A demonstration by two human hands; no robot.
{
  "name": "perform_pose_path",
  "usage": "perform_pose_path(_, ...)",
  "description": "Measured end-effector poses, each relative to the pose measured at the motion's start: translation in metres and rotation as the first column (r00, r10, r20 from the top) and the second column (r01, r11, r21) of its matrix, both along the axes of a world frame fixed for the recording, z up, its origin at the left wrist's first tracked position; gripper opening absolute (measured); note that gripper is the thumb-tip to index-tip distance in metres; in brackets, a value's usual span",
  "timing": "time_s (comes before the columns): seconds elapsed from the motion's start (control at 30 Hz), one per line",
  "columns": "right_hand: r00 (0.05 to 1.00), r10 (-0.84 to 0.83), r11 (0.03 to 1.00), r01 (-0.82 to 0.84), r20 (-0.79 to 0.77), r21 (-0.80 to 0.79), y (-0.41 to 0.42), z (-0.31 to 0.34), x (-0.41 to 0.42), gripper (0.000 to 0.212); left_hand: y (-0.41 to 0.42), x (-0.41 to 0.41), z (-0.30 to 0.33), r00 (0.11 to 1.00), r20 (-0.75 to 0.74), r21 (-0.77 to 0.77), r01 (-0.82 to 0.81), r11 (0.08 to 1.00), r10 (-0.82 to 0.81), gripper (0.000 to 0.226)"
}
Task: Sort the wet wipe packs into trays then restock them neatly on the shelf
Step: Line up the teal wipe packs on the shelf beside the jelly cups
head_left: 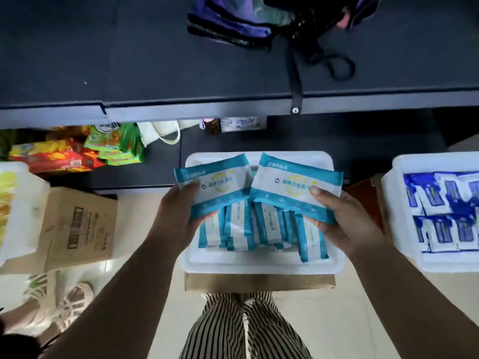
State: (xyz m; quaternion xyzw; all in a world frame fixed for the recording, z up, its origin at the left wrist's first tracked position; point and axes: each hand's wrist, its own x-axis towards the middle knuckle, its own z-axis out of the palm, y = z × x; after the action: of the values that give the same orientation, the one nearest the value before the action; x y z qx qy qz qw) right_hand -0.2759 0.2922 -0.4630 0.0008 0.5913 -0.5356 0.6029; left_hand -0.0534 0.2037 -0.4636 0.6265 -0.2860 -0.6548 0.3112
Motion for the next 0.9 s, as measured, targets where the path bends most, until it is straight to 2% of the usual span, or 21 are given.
perform_pose_path(0.13,0.995,0.093,0.982,-0.096,-0.024,-0.161,-0.032,0.068,0.008,0.016,-0.02,0.007,0.068,0.974,-0.155,0.006,-0.167,0.986,0.165,0.011)
perform_pose_path(0.2,0.987,0.158,0.956,-0.161,-0.031,-0.246,-0.047,0.096,0.013,0.018,-0.027,0.013,0.097,0.956,-0.188,-0.02,-0.233,0.972,0.225,0.012)
perform_pose_path(0.27,0.975,0.214,0.923,-0.223,-0.063,-0.313,-0.06,0.127,0.019,0.02,-0.03,0.02,0.129,0.96,-0.21,-0.114,-0.211,0.971,0.184,0.014)
perform_pose_path(0.37,0.956,0.276,0.865,-0.294,-0.103,-0.407,-0.077,0.175,0.03,0.022,-0.029,0.034,0.174,0.977,-0.192,-0.276,-0.147,0.95,0.095,0.004)
perform_pose_path(0.57,0.916,0.342,0.719,-0.399,-0.21,-0.569,-0.1,0.27,0.053,0.026,-0.031,0.067,0.268,0.984,-0.176,-0.486,-0.116,0.866,0.032,0.016)
perform_pose_path(0.67,0.894,0.298,0.664,-0.446,-0.334,-0.6,-0.113,0.313,0.063,0.023,-0.038,0.08,0.315,0.985,-0.171,-0.588,-0.072,0.806,-0.036,0.024)
perform_pose_path(0.77,0.873,0.198,0.643,-0.46,-0.446,-0.613,-0.126,0.355,0.072,0.021,-0.053,0.088,0.355,0.983,-0.171,-0.663,-0.062,0.746,-0.07,0.018)
perform_pose_path(0.9,0.869,0.126,0.548,-0.463,-0.478,-0.697,-0.143,0.406,0.085,0.02,-0.08,0.099,0.4,0.981,-0.168,-0.743,-0.063,0.666,-0.094,0.017)
